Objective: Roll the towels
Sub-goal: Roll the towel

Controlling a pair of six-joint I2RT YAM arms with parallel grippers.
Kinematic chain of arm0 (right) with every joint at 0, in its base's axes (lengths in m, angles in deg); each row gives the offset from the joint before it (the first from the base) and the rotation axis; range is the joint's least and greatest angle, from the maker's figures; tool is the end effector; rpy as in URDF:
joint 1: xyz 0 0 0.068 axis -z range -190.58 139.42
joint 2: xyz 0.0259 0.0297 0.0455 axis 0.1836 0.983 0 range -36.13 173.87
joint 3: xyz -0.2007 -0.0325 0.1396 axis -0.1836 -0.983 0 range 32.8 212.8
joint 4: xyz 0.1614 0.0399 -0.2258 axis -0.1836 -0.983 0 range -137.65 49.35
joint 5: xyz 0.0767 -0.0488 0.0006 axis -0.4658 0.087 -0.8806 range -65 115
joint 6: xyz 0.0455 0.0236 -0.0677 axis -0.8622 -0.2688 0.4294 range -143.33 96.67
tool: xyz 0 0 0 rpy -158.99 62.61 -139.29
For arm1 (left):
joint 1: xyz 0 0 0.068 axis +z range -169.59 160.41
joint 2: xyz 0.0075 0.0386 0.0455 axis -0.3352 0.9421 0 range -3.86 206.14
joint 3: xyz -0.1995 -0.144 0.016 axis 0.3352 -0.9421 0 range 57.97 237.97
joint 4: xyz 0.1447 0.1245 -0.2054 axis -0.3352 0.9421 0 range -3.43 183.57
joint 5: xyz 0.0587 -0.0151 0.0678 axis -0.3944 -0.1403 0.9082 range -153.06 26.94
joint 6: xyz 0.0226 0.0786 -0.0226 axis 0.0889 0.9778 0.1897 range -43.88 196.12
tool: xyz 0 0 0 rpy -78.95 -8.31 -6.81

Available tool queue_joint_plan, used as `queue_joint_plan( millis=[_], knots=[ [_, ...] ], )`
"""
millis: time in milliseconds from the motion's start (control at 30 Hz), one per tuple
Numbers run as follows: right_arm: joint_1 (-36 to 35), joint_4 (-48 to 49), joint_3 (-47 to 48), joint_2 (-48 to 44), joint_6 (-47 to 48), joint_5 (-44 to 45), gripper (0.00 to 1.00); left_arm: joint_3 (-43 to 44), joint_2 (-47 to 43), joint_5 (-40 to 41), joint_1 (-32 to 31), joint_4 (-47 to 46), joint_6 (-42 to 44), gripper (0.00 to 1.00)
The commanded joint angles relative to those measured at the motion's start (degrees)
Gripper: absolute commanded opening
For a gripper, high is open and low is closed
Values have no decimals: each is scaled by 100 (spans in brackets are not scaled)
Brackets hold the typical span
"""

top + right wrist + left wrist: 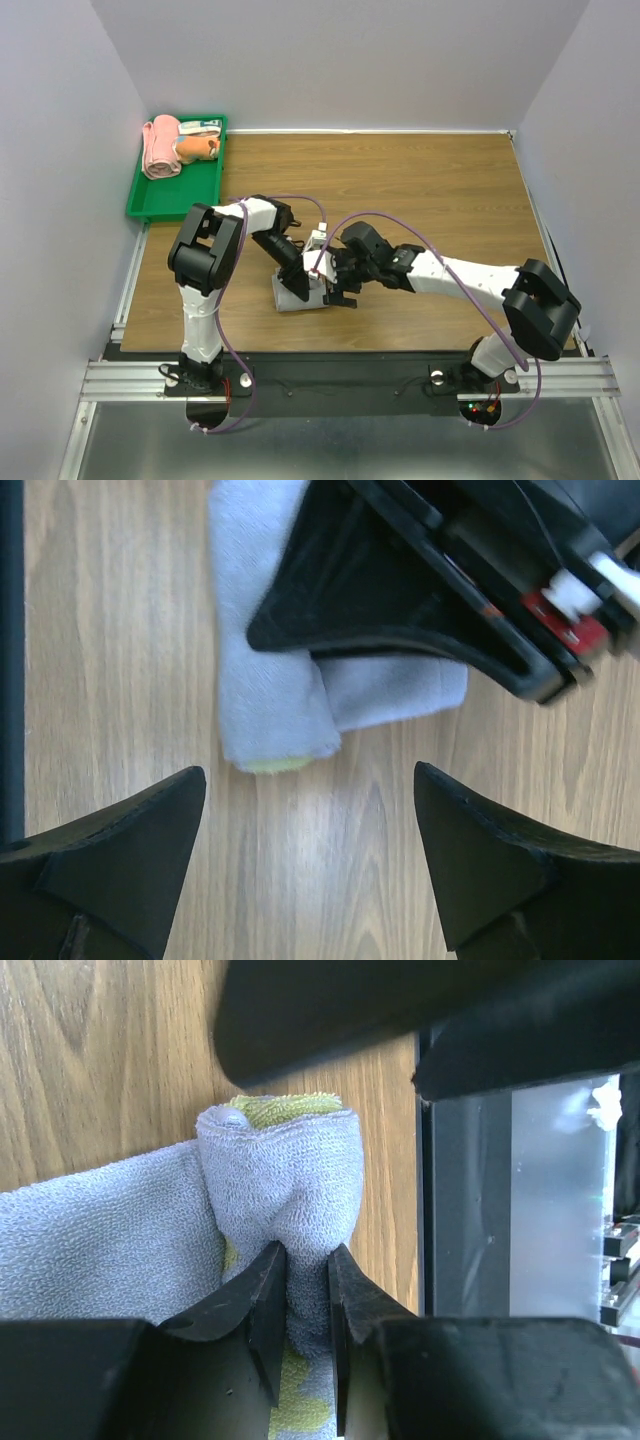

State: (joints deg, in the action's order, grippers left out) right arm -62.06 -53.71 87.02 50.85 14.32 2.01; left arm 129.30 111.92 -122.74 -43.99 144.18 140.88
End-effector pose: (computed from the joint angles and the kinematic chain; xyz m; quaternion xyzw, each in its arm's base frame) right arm 0.2028 0.3018 0.1547 -0.6906 0.5943 0.2276 0.3436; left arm 0.2749 -0.1955 0.0746 0.5682 0.6511 -0.4959 0.0852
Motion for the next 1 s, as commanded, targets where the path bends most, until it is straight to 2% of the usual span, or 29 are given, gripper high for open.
queue_joint_plan(
  millis=[0,200,367,533,767,900,967],
  knots=[
    [-195,672,-174,-67,208,-75,89,48,304,897,102,-425,415,6],
    [-371,1445,-754,12,445,74,89,56,348,906,111,-417,415,8],
    [-380,2104,-860,240,682,338,88,92,374,923,129,-425,416,8],
    [-406,2238,-772,434,674,189,85,118,383,932,138,-434,398,8],
    [-459,2220,-895,759,770,-127,61,171,348,906,138,-399,407,10],
    [-450,2106,-852,882,735,-268,37,206,234,827,138,-312,424,13],
    [-450,1984,-834,900,639,-294,23,215,173,809,138,-294,416,19]
  ],
)
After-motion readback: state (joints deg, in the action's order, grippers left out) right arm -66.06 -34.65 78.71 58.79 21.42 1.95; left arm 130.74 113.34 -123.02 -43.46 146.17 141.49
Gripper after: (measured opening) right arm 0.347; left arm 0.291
